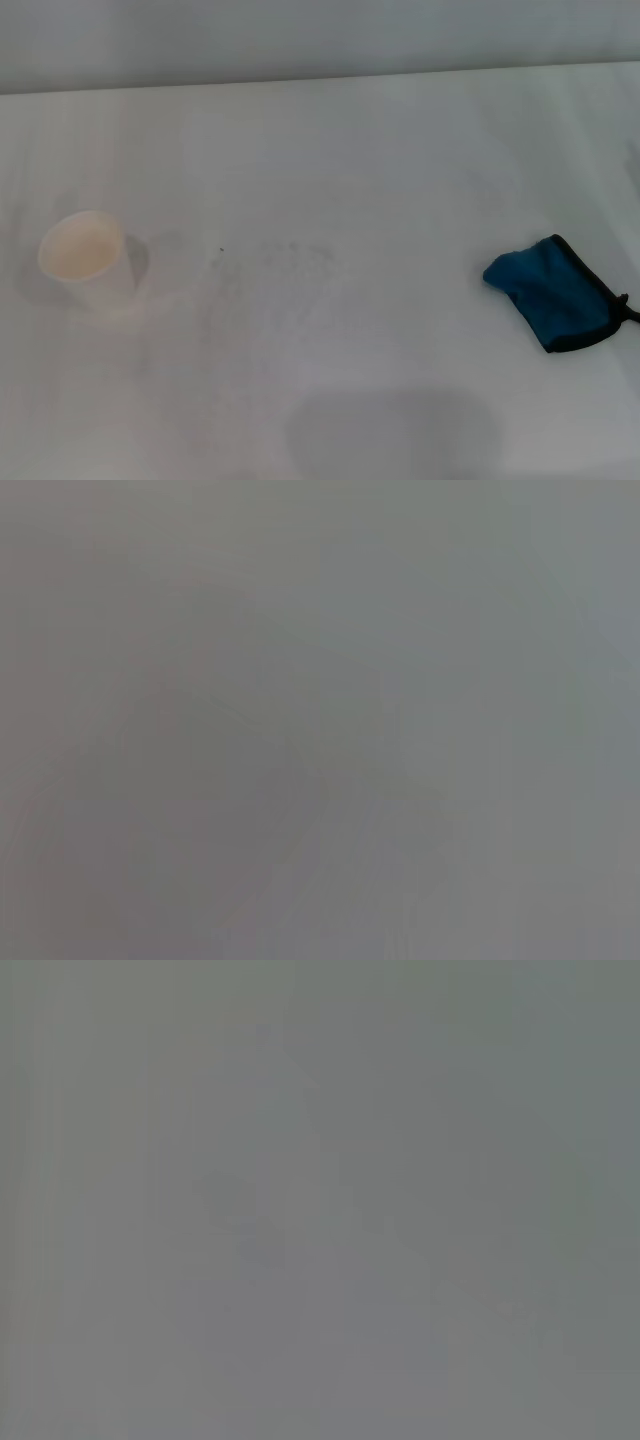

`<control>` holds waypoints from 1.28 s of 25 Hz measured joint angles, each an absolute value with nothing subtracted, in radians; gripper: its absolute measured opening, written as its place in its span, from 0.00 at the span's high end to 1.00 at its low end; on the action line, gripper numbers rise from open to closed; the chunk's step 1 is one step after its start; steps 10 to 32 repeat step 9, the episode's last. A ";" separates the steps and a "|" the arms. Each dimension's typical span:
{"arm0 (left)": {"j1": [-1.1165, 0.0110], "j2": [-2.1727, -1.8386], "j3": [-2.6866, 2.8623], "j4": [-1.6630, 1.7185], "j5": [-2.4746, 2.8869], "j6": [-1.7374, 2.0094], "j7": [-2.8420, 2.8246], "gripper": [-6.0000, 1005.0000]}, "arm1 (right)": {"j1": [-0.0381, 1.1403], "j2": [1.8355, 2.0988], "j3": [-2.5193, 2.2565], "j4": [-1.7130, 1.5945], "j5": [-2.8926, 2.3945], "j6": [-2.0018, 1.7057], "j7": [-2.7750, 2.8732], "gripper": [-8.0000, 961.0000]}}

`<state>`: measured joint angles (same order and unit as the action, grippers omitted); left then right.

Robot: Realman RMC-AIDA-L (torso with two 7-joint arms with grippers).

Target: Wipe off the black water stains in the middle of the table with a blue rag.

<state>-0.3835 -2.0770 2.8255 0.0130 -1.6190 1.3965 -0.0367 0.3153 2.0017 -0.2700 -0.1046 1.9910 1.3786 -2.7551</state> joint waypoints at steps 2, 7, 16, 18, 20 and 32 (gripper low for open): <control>-0.383 -2.077 2.828 0.011 -1.619 1.397 -0.037 0.33 | 0.316 2.002 -0.270 -0.104 1.991 1.378 -2.755 0.34; -0.380 -2.075 2.829 0.011 -1.618 1.415 -0.037 0.33 | 0.317 2.002 -0.270 -0.102 1.991 1.379 -2.755 0.34; -0.375 -2.075 2.826 0.011 -1.618 1.419 -0.037 0.33 | 0.318 2.002 -0.270 -0.098 1.991 1.377 -2.755 0.34; -0.375 -2.075 2.826 0.011 -1.618 1.419 -0.037 0.33 | 0.318 2.002 -0.270 -0.098 1.991 1.377 -2.755 0.34; -0.375 -2.075 2.826 0.011 -1.618 1.419 -0.037 0.33 | 0.318 2.002 -0.270 -0.098 1.991 1.377 -2.755 0.34; -0.375 -2.075 2.826 0.011 -1.618 1.419 -0.037 0.33 | 0.318 2.002 -0.270 -0.098 1.991 1.377 -2.755 0.34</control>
